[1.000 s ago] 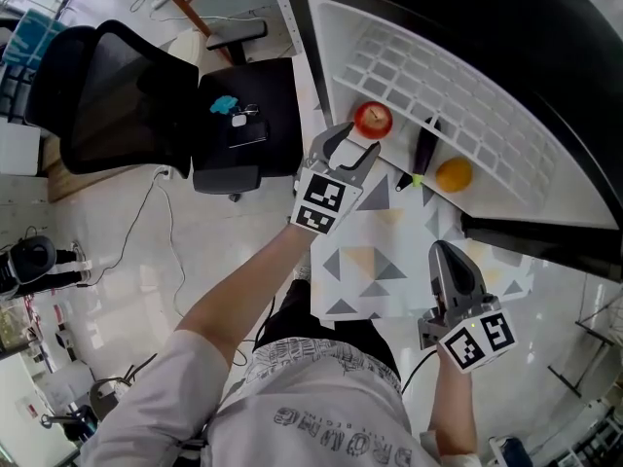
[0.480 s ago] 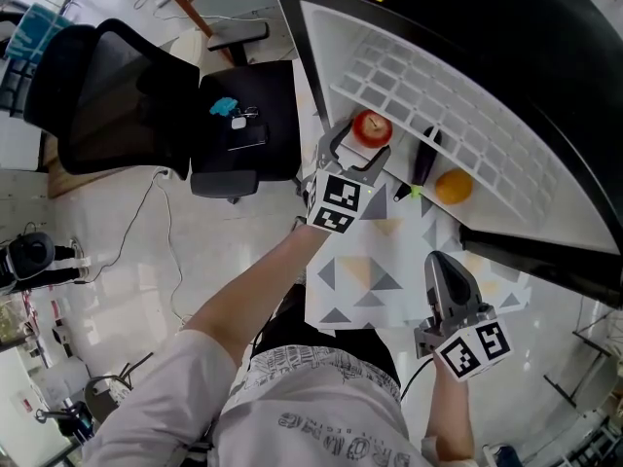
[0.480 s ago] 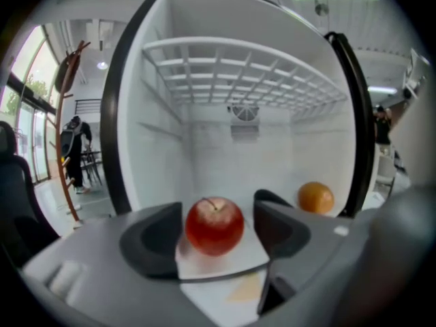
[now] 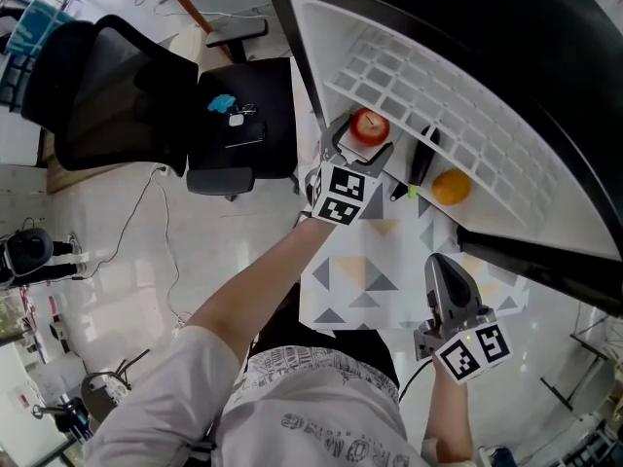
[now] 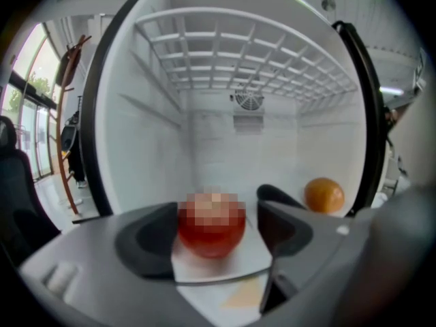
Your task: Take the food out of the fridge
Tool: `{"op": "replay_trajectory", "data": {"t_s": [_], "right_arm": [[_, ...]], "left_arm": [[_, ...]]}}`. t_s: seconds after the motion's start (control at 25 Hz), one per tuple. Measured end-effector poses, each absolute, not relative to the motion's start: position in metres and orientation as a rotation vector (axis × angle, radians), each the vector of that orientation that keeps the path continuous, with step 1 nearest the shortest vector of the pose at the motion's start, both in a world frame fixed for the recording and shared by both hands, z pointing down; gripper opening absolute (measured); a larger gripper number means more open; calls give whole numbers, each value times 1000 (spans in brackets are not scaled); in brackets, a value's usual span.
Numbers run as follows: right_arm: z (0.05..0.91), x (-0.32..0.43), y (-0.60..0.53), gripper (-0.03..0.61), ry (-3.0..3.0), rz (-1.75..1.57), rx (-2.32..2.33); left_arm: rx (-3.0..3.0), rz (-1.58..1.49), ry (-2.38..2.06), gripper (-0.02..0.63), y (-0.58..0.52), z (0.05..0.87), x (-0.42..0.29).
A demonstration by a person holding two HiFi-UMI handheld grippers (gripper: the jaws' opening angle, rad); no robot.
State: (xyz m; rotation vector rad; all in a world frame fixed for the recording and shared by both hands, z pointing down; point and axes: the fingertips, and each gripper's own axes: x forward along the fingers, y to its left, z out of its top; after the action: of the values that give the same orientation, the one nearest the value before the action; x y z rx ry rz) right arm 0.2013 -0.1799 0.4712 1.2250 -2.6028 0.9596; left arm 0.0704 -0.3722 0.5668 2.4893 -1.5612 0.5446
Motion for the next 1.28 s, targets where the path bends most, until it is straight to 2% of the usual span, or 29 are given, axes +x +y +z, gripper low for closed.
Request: {"op": "replay_trajectory", "data": {"t_s": [0.56,0.88,1.28], "right_arm": [[474,211,-181,-12,-2607,975,1232],[471,215,-181,-12,-2606,972,1252],[459,206,-179,-12,-2632,963,1274]], "left_arm": [[2426,574,-1578,353,-383,576,70],[2411,587,-1552,331,-380,579,72],[2477,538,-1509,333,-365,554,74]]}}
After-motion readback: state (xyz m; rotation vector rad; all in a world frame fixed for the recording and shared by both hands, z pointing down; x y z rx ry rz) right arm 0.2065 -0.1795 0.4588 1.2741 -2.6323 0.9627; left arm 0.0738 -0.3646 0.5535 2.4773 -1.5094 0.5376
